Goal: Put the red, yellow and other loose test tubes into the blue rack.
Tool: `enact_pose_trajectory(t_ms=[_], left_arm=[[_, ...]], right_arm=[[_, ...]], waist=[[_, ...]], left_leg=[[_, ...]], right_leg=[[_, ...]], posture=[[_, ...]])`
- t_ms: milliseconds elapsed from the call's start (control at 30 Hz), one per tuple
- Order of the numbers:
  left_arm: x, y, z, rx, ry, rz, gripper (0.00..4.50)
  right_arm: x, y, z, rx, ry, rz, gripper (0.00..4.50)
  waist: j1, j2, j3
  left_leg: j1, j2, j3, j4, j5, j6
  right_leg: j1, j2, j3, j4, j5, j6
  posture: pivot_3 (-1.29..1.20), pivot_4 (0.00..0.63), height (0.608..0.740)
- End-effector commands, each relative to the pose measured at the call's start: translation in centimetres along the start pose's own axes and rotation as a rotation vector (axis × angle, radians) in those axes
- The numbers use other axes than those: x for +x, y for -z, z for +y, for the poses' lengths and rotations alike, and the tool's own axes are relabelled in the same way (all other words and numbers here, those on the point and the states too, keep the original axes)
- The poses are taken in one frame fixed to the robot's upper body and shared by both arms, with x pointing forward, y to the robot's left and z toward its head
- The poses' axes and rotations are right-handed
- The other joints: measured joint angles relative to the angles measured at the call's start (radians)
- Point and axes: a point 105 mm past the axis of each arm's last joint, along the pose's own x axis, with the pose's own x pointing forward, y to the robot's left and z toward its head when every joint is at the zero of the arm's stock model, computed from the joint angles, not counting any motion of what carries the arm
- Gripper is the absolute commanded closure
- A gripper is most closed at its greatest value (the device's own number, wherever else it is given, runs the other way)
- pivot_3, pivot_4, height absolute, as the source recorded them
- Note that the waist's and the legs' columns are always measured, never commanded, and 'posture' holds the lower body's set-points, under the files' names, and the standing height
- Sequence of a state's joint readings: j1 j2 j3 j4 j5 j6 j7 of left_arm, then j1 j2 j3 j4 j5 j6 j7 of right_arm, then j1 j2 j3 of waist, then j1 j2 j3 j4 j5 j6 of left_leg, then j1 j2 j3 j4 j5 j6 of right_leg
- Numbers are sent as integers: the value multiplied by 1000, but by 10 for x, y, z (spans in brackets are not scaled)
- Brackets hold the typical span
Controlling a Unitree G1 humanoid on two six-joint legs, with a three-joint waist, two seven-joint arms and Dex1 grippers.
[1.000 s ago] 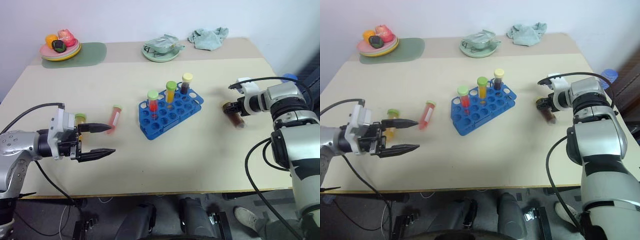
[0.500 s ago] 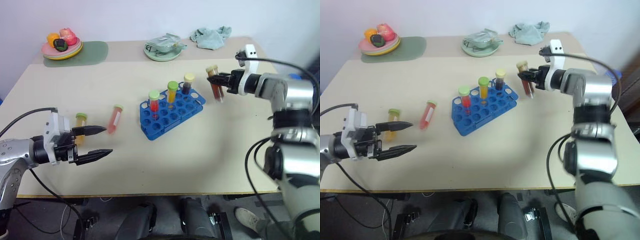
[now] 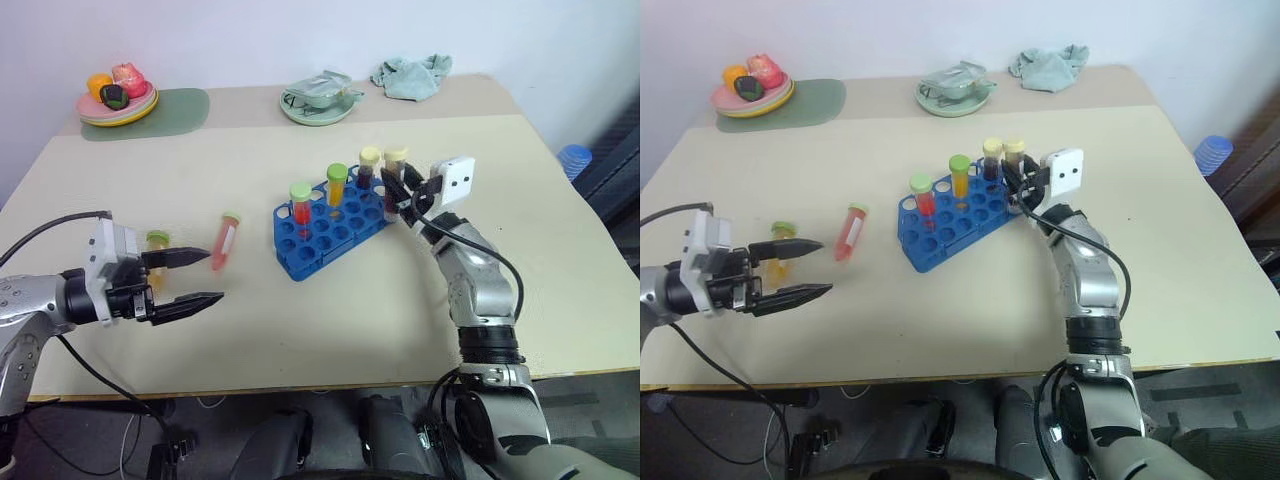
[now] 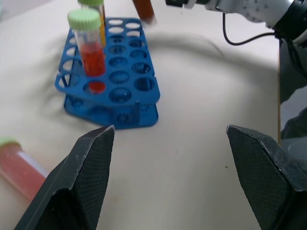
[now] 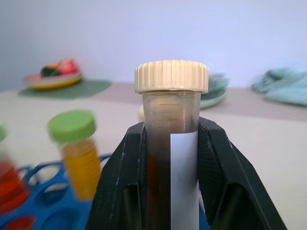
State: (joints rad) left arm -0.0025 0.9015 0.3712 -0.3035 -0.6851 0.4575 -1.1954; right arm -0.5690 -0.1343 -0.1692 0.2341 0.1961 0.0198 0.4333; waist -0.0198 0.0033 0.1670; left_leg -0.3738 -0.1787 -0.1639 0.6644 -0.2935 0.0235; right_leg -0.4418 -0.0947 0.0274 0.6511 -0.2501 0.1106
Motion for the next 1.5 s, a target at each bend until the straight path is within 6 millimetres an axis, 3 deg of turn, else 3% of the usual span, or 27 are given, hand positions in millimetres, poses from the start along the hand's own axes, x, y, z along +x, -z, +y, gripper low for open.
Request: enact_pose_trajectory(t_ms=[33,267,600,1033,1267,1500], left_arm=[[-7,-10,1,30,-15,-2,680],[-9,-13,2,33,-29,-6,680],[-13,-14,0,36,-61,-5,680],[-18,-13,1,30,-77,-4,680],[-17,-15,13,12,-157,-75,680],[-19,-24,49,-6,-512,-175,680]], right_arm=[[8,-21,-7,-31,45,-124,3716],[17,-19,-3,17,40,-177,3716],[20,5,-2,66,64,-169,3716],[2,40,-3,45,107,-126,3716],[-7,34,-4,-99,134,-175,220],[-9,-11,-10,-223,-51,-178,220]], waist=[[0,0,0],[-2,0,0],[-1,0,0],[-1,0,0],[-1,0,0],[2,0,0]], left_leg=[[0,0,0,0,0,0],[0,1,0,0,0,0],[0,2,0,-1,0,-1],[1,3,0,-1,1,-2],[1,3,0,-1,1,-2],[1,3,-1,-1,1,-3]], right_leg=[[0,0,0,0,0,0],[0,1,0,0,0,0],[0,2,0,-1,1,-1],[1,5,0,-1,1,-2],[0,6,0,-1,1,-2],[0,6,1,-1,2,-3]], posture=[[0,150,740],[0,150,740],[0,150,740],[0,150,740],[0,150,740],[0,150,740]])
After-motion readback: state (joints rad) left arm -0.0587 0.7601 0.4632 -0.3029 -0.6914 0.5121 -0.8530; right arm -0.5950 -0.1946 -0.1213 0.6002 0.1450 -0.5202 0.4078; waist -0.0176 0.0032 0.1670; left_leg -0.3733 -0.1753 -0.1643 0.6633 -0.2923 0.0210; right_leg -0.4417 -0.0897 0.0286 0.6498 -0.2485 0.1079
